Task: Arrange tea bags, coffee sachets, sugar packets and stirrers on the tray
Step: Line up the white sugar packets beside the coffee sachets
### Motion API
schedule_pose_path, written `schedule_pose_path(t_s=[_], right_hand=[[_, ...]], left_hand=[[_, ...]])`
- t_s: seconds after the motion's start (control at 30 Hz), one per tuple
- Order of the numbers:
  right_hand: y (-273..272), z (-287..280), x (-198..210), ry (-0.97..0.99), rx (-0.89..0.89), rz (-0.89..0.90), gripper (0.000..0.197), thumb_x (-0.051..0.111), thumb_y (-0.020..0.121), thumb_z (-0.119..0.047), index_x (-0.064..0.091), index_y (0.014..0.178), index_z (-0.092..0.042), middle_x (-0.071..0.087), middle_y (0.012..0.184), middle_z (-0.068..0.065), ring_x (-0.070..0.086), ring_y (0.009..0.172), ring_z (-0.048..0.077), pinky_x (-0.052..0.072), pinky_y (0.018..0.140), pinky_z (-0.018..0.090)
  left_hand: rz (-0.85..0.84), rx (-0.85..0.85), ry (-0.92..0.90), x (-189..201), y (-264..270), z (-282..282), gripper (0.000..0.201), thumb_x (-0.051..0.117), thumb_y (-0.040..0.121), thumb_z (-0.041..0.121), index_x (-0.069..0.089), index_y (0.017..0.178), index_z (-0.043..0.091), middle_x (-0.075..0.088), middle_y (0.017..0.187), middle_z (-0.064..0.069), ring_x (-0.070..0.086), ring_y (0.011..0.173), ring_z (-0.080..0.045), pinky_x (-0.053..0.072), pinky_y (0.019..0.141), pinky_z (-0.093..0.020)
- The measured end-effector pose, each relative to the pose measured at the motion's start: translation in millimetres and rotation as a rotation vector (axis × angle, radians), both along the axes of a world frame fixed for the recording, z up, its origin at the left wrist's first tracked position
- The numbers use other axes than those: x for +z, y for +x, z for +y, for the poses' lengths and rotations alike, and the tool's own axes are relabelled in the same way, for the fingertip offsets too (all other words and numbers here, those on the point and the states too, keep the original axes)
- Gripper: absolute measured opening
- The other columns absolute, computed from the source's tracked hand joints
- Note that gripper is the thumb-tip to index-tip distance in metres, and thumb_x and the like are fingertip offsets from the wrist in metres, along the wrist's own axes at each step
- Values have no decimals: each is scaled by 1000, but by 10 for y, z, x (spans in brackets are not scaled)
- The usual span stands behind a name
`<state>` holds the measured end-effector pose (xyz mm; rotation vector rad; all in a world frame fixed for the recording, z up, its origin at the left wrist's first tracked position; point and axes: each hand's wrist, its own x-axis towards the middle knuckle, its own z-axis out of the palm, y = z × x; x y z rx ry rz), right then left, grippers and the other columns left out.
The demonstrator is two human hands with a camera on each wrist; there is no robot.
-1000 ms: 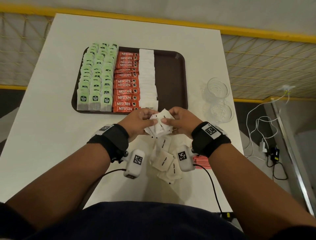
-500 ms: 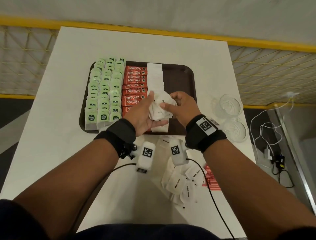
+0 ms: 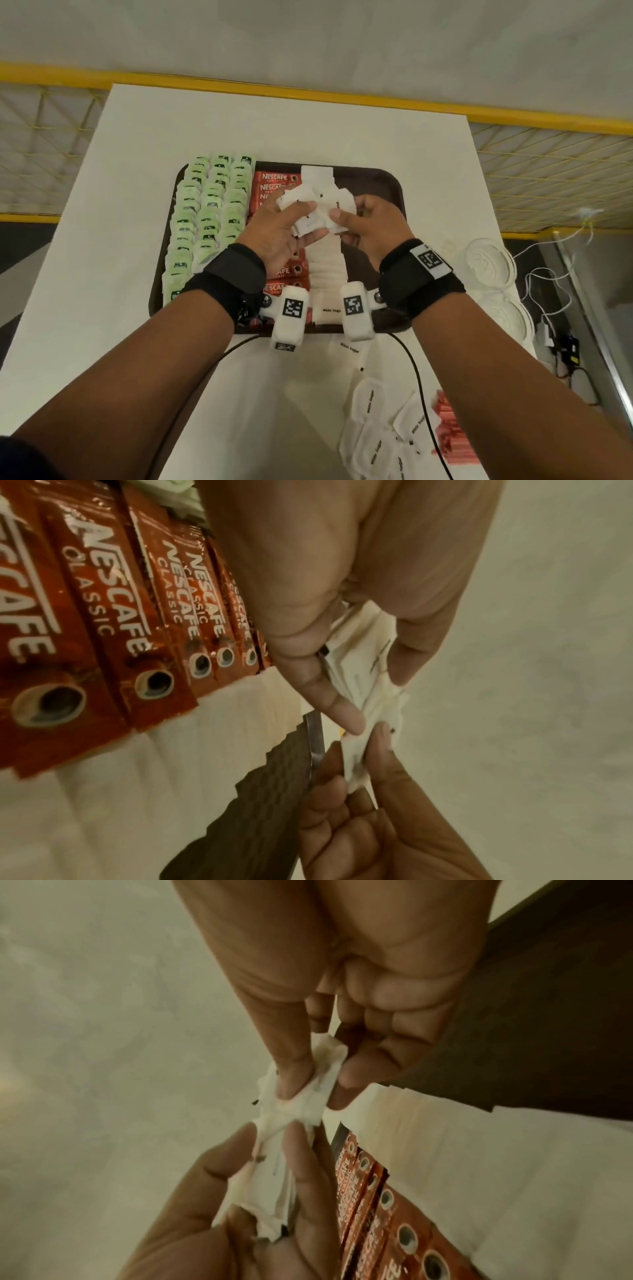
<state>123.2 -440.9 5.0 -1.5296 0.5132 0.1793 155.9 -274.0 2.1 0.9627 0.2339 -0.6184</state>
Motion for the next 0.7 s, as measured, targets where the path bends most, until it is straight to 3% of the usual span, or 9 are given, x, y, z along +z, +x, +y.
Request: schedule_pose_path(t_s=[0.13,0.17,0.27,0.4,0.47,0.53,0.7], right_hand=[[173,-69,-30,37,119,-63,14,64,92,-6,68,102,-14,70,108,14,66,95,25,57,79,38],[218,-80,-29,-7,174,-83,16,61,93,-5,68,103,-14,68,111,17,64,96,26,55,82,39],[355,-97,-7,-139,293,-95,21,59,93,0,65,112,-8,65,111,16,62,92,22,56,76,30],[504,-178,-10,-155,168,-49,36,77,81,-5,61,113,-2,70,101,14,70,83,25,58,67,31],[584,-255,-37,-168,85,-15,25,78,80,-8,63,100,-7,70,93,9,69,79,23,55,63,29],[711,-363,-89,-273,61,-20,14,74,84,-8,64,92,-13,69,93,7,68,83,24,56,66,31],[1101,-610,-203,-769,296,69,24,70,87,-13,68,111,-9,68,108,13,65,99,29,55,89,43]], left_hand=[[1,16,7,-68,135,30,24,62,91,-1,57,107,16,73,104,-4,69,102,-27,61,79,-41],[-9,7,25,-76,156,20,25,63,90,0,57,109,15,73,104,-3,70,101,-26,61,79,-40],[-47,6,101,-111,224,-26,35,66,89,1,53,121,10,67,116,-9,69,105,-28,61,75,-37],[-53,75,113,-151,340,-54,27,66,89,1,56,111,13,66,116,-10,69,103,-26,60,72,-34],[-62,99,128,-173,404,-47,26,67,89,2,56,109,14,66,119,-11,69,105,-26,60,74,-36],[-68,121,178,-188,477,-29,28,67,89,2,54,111,14,67,114,-9,69,104,-26,60,73,-36],[-62,119,207,-182,576,19,28,67,88,1,56,110,15,69,108,-7,69,105,-26,59,69,-33]])
